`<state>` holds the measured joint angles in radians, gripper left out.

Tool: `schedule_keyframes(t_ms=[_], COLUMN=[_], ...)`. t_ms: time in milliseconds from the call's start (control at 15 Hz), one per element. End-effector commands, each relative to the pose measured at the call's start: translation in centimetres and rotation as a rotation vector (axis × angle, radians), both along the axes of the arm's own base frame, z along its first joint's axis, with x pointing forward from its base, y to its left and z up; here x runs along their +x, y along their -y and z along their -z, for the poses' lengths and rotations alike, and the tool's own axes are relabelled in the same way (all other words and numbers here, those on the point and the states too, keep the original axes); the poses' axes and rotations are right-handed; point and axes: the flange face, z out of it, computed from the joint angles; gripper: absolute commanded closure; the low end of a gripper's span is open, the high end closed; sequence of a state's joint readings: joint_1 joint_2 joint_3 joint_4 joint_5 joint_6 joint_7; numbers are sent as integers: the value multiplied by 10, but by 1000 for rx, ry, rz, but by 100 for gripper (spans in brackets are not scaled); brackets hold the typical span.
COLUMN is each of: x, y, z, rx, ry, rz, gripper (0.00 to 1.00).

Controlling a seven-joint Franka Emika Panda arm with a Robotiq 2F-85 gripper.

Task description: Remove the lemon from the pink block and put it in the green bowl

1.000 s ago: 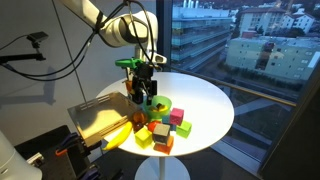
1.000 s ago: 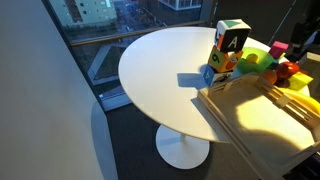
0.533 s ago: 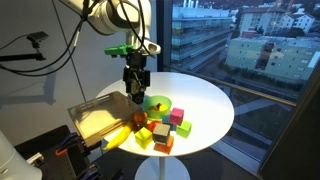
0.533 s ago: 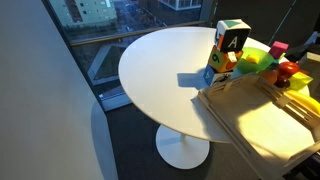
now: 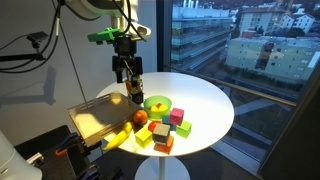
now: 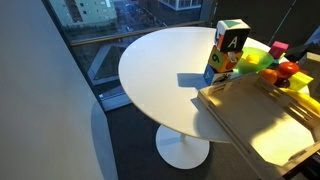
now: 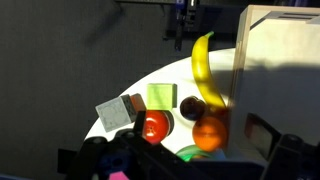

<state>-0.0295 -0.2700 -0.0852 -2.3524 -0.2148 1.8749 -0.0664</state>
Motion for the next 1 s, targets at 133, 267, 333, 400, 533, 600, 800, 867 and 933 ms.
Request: schedule_keyframes(t_ms=[133,267,333,400,533,600,800,867,933], x=[-34,-41,-45,-48,-53,-53,-47,-46,-46], y=[-3,-5,-6,-6,-8,-8,-10,-11,-11], z=[-24,-27,-31,-33,-37,-36,-34,-33,-32], rx=[66,84,90,94,99,95,76,76,76], ry=[92,139,157,170,188,192,162,160,157], rz=[-5,6,8,10,16,20,10,10,9], gripper=[0,0,0,0,0,0,0,0,0])
